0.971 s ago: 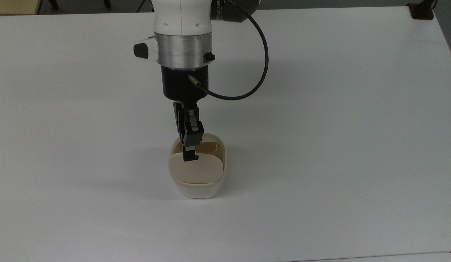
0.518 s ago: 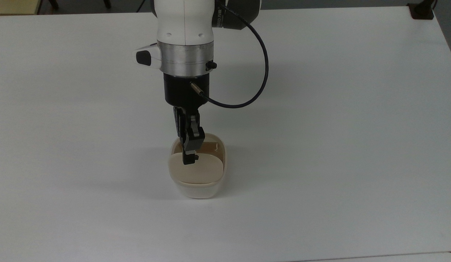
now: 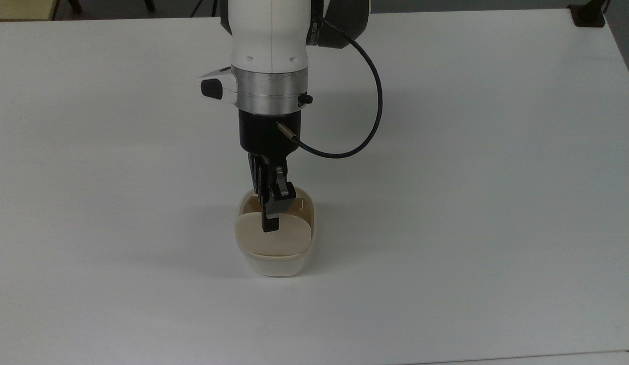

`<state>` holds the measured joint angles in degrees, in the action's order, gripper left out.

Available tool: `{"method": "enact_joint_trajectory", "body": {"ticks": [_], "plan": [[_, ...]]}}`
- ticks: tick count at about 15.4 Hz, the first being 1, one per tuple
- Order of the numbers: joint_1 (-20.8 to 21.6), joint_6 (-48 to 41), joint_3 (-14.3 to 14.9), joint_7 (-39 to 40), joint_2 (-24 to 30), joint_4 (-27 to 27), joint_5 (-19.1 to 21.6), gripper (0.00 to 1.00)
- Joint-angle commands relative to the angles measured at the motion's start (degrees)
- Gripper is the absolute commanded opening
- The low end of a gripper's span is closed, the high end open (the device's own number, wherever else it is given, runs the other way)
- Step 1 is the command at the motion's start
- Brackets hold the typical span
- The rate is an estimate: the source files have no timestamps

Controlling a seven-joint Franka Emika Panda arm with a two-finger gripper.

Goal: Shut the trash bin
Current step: 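Push the open lid over with the gripper fingers, swinging it shut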

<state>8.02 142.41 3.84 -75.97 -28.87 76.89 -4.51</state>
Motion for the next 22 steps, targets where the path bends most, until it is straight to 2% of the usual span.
{"method": "enact_joint_trajectory", "body": {"ticks": [1, 11, 22], "plan": [[0.8, 0.5, 0.6, -0.3, 1.4, 1.6, -0.9, 0.00], [0.7, -0.4, 0.6, 2.6, 3.6, 6.1, -2.3, 0.00], [0.5, -5.4, 0.2, 11.4, 6.3, 10.7, -2.0, 0.00]]}}
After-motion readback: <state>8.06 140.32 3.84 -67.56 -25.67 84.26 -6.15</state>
